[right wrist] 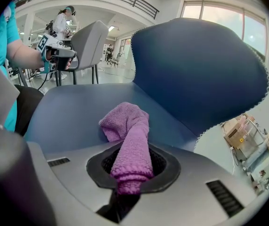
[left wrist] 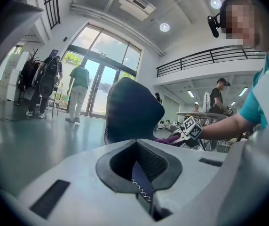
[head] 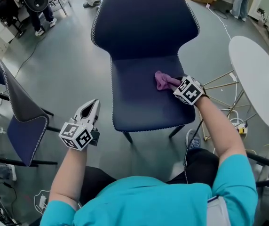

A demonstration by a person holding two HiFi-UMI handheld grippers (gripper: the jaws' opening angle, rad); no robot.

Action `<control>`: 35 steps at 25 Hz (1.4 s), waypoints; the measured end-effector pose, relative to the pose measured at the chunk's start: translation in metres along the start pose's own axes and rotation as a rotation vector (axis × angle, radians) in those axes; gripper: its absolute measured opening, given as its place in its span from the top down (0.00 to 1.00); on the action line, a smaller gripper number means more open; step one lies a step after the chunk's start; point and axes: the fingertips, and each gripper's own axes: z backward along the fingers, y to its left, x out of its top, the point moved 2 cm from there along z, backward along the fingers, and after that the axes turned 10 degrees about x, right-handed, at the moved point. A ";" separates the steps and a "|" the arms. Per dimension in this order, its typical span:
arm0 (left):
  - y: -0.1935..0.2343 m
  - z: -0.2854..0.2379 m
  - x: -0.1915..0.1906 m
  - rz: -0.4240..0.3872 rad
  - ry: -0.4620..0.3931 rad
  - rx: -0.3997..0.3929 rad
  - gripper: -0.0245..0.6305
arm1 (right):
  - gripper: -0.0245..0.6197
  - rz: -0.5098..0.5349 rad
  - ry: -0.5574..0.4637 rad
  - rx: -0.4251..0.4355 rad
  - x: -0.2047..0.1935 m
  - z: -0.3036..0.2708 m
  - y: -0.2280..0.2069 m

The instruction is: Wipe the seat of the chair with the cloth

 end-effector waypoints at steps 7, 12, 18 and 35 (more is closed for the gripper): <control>-0.003 -0.001 0.002 -0.011 0.007 -0.009 0.97 | 0.88 -0.026 0.015 -0.021 -0.016 0.012 -0.009; -0.007 0.000 0.003 -0.012 0.008 -0.009 0.97 | 0.88 -0.060 0.036 -0.051 -0.038 0.030 -0.021; -0.011 -0.005 0.001 -0.009 0.010 -0.018 0.97 | 0.88 -0.109 0.127 -0.118 -0.091 0.053 -0.043; -0.010 0.019 0.006 0.028 -0.071 -0.019 0.97 | 0.88 -0.097 -0.141 -0.128 -0.036 0.136 0.027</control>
